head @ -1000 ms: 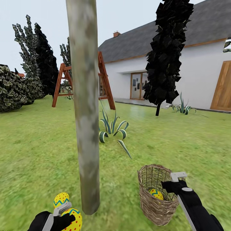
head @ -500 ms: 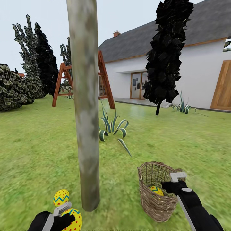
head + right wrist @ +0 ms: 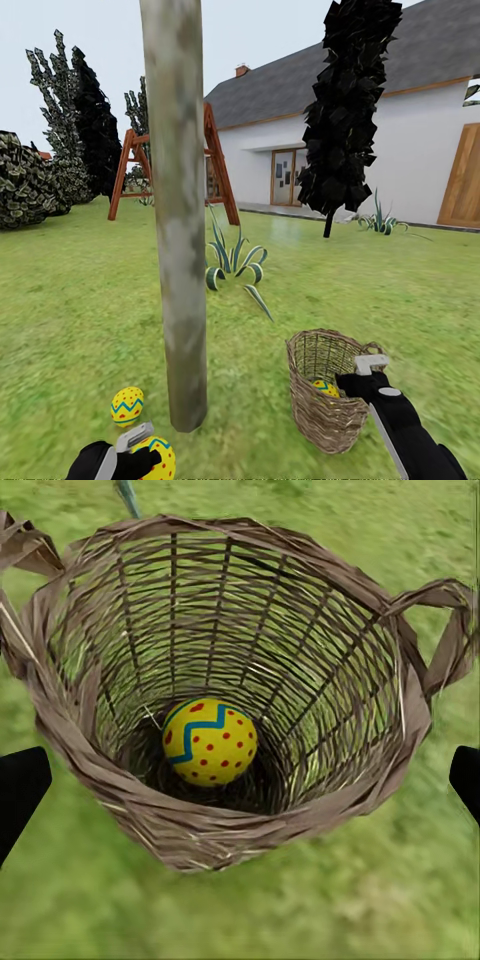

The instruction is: Take the three Easter eggs out of the wicker basket on the lawn in the garden, then place them on the lawn next to a single tree (choose any tree) so that all three eggs are next to the same tree and none are left in the basket.

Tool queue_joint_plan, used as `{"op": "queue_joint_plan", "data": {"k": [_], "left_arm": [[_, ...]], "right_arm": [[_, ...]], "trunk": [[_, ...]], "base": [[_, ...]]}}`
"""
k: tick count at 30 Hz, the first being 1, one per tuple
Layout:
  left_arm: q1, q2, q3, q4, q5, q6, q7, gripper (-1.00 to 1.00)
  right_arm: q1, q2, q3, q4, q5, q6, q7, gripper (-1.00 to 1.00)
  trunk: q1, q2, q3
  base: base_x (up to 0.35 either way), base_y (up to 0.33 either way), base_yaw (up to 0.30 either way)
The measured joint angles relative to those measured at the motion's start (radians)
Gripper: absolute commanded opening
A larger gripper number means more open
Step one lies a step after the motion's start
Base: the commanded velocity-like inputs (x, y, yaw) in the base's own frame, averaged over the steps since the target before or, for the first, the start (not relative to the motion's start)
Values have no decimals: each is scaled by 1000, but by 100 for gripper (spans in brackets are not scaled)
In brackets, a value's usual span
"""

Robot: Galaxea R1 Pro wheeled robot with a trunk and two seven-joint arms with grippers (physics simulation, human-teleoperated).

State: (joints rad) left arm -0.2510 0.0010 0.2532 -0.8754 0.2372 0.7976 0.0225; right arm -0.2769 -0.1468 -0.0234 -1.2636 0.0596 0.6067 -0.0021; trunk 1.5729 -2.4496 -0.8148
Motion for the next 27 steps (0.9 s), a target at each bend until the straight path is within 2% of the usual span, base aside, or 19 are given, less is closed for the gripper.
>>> {"op": "queue_joint_plan", "data": {"k": [3, 7, 13, 18, 19, 21, 22, 26, 27], "left_arm": [[0, -6, -1, 3, -20, 0, 0, -100], [0, -13, -2, 4, -22, -1, 0, -100], [0, -13, -2, 3, -23, -1, 0, -100], [0, -13, -1, 2, -24, -1, 0, -100], [0, -13, -1, 2, -24, -1, 0, -100], [0, -13, -1, 2, -24, -1, 0, -100], [0, -13, -1, 2, -24, -1, 0, -100], [0, -13, -1, 2, -24, -2, 0, -100], [0, -13, -2, 2, -24, -2, 0, -100]], "right_arm": [[0, -7, -7, -25, -1, 0, 1, 100], [0, -9, -10, -29, -1, -5, 1, 100], [0, 0, -4, -30, -1, -8, 1, 100], [0, -9, -11, -33, -1, -8, 1, 100], [0, -11, -27, -46, 0, -8, 0, 100], [0, -13, -98, -64, 1, -8, 2, 100], [0, -14, -120, -68, 0, -9, 3, 100], [0, -46, -157, -74, 0, -19, 3, 100], [0, -55, -182, -78, 0, -20, 4, 100]], "trunk": [[11, -21, -9], [27, -49, -22], [30, -51, -45], [32, -52, -64], [33, -53, -68], [34, -53, -76], [34, -53, -80], [36, -54, -95], [36, -55, -99]], "base": [[0, 0, 0], [0, 0, 0], [0, 0, 0], [0, 0, 0], [0, 0, 0], [0, 0, 0], [0, 0, 0], [0, 0, 0], [0, 0, 0]]}}
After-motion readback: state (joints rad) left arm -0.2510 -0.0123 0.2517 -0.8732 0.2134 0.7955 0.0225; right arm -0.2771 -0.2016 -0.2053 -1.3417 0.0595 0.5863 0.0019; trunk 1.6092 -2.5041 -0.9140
